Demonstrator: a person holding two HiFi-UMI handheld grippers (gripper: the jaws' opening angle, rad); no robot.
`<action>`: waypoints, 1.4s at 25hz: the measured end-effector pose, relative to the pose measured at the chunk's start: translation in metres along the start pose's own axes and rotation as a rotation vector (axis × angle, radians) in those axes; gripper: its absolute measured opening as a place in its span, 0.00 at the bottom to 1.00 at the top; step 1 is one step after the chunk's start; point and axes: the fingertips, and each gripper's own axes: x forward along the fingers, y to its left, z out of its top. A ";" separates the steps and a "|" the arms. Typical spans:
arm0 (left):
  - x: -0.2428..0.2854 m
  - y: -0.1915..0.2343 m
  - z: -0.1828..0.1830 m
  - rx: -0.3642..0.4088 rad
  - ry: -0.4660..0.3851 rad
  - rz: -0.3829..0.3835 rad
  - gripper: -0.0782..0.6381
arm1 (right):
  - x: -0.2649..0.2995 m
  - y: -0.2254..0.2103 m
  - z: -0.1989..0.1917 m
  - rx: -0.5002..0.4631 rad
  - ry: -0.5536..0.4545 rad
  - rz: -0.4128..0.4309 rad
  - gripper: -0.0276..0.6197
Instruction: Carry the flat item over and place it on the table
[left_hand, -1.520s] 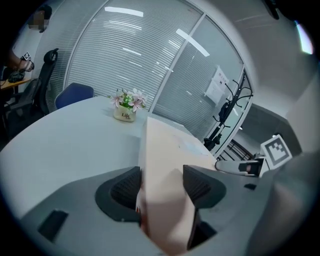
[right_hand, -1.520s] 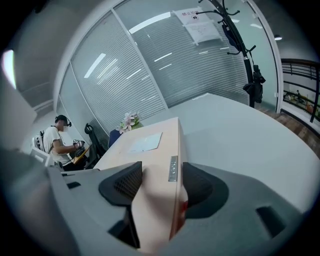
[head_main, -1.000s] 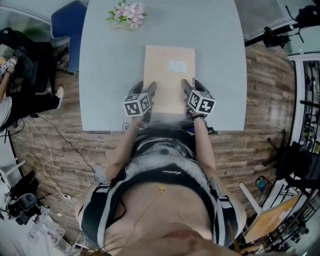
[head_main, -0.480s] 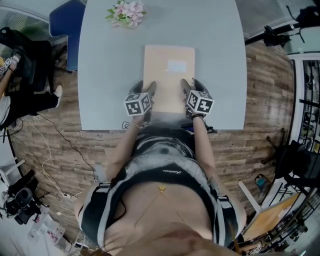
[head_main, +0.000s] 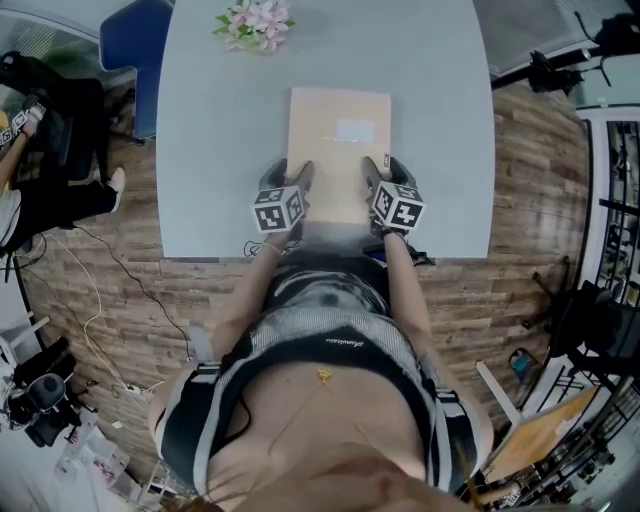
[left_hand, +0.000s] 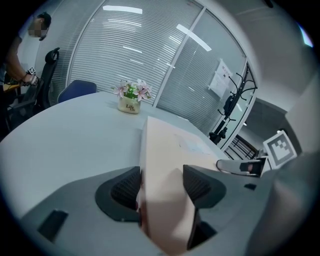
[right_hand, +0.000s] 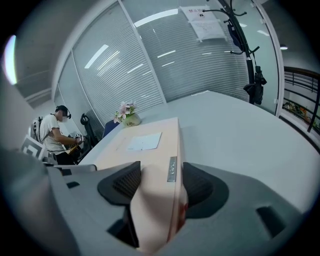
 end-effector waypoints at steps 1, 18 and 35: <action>0.000 0.000 0.000 0.005 -0.005 0.001 0.48 | 0.000 0.000 0.000 -0.005 -0.008 -0.001 0.45; -0.001 -0.002 0.000 0.063 -0.043 0.026 0.48 | -0.001 0.000 0.000 -0.048 -0.021 -0.027 0.46; -0.001 -0.004 0.000 0.071 -0.047 0.032 0.48 | -0.001 -0.001 0.000 -0.043 -0.021 -0.025 0.46</action>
